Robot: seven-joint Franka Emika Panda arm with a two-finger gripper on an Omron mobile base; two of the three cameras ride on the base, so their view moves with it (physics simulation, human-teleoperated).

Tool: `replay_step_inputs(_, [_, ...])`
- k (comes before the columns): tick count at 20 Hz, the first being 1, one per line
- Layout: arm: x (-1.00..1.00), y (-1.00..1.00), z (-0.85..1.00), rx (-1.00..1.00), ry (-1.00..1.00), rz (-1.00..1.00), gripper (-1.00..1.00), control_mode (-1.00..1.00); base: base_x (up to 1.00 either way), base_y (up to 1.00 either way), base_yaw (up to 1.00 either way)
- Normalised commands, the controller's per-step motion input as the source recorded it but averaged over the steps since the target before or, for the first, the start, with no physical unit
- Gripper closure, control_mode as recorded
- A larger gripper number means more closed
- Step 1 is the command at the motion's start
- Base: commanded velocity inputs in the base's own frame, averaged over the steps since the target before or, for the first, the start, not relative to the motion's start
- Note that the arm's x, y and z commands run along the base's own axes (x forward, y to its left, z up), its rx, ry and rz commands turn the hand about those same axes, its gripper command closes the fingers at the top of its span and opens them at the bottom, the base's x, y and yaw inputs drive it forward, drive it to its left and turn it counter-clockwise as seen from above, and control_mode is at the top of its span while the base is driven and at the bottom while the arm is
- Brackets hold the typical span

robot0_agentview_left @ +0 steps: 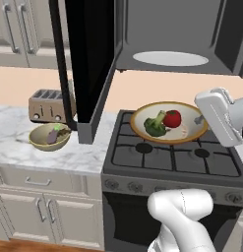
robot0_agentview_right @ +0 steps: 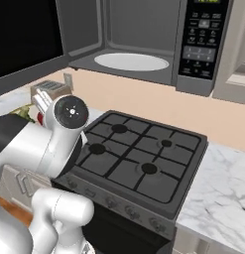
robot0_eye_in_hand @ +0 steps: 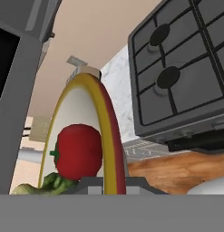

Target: Place the bowl containing the tomato and broccoli in the microwave. Close the microwave door and press the start button to microwave the meal.

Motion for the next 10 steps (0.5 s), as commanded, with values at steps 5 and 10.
replay_step_inputs(5, [0.0, 0.0, 0.0, 0.0, 0.0, 0.0, 1.0, 1.0, 0.33, -0.19, 0.17])
replay_step_inputs(10, [0.14, 0.0, 0.0, 0.0, 0.0, 0.0, 1.0, -1.0, 0.25, 0.0, 0.0])
